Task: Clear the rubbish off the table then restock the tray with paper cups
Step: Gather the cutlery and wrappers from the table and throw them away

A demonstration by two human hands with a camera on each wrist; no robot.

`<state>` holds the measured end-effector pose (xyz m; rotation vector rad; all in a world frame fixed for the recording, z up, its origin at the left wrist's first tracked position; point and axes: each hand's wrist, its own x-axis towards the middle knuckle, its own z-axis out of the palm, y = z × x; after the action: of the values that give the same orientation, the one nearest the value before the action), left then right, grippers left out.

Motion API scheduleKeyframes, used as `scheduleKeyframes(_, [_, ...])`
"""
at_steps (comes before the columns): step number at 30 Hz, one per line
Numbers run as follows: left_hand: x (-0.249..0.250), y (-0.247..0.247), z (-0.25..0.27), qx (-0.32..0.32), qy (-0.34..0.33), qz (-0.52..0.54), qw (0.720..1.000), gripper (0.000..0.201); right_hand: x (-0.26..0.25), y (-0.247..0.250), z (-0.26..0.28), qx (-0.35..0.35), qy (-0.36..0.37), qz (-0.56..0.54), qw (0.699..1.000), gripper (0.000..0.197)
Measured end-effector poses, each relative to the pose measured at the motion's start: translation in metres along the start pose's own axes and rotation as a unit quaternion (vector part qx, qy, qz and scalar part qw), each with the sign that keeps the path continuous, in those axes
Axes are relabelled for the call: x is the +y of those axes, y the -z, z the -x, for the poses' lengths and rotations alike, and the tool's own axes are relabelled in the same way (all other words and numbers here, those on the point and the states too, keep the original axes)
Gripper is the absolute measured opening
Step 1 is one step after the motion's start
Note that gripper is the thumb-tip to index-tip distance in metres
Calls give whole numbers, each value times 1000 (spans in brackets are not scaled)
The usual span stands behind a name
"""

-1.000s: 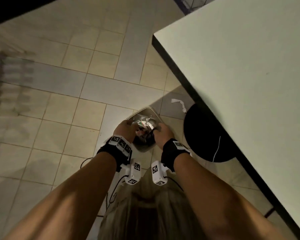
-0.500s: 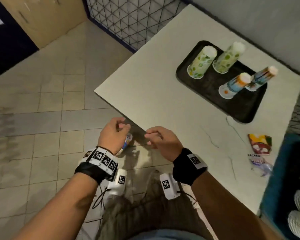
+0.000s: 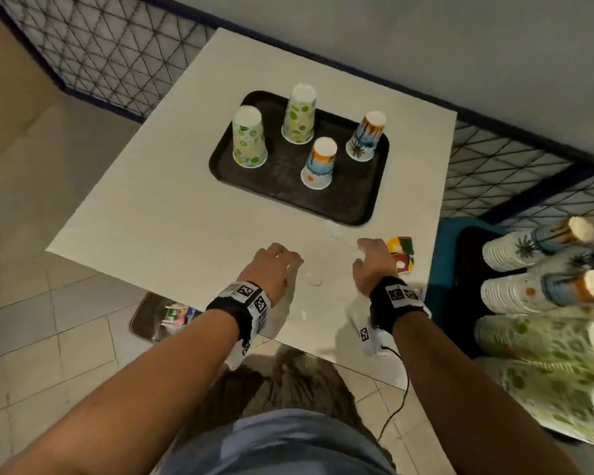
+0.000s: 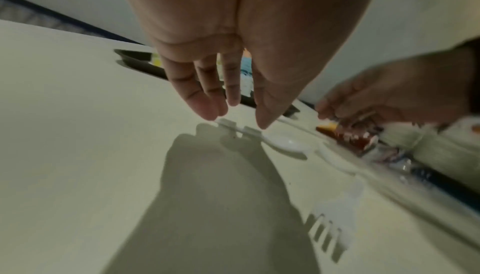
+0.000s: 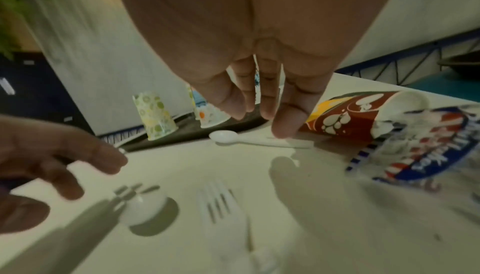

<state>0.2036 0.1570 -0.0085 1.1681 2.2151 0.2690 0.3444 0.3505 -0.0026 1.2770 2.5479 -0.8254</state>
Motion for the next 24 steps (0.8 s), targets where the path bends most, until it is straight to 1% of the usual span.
scheduleKeyframes(1, [4,-2,-9,-22,-6,-38,999,56,-1,0,-7,-18,0,37,999,50])
scheduleKeyframes(3, [11,-5,-23,-41,-2,-91,995,49,-5,-5,-21,-28,-3,68,997,49])
scheduleKeyframes(7, [19,-5,-42,-40,-3,-166,985,39,-10,-15,-45,-56,17,148,987,45])
scheduleKeyframes(10, [15,-5,-50,-44,-14,-198,979,34,-17,-13,-55,-66,22,184,981,43])
scheduleKeyframes(13, [6,-6,-51,-67,-26,-181,981,34,-21,-5,-54,-62,26,206,976,50])
scheduleKeyframes(14, [4,-5,-51,-79,-29,-161,983,34,-23,1,-51,-54,23,193,979,51])
scheduleKeyframes(16, [9,3,-44,-108,-14,-86,990,36,-23,16,-37,-33,-5,111,993,47])
scheduleKeyframes(18, [20,10,-34,-119,5,1,993,35,-17,31,-18,-13,-44,4,999,35])
scheduleKeyframes(20, [33,13,-23,-133,24,85,987,34,-6,38,8,-11,-53,-53,997,26])
scheduleKeyframes(21, [42,13,-18,-133,29,120,983,29,1,37,21,-16,-48,-62,997,26])
scheduleKeyframes(22, [50,10,-14,-134,30,131,982,27,7,34,33,-25,-47,-66,996,30])
scheduleKeyframes(23, [57,6,-13,-137,22,118,983,27,13,26,45,-38,-56,-78,995,39])
scheduleKeyframes(24, [63,2,-13,-145,6,85,986,33,20,17,56,-52,-69,-92,992,51])
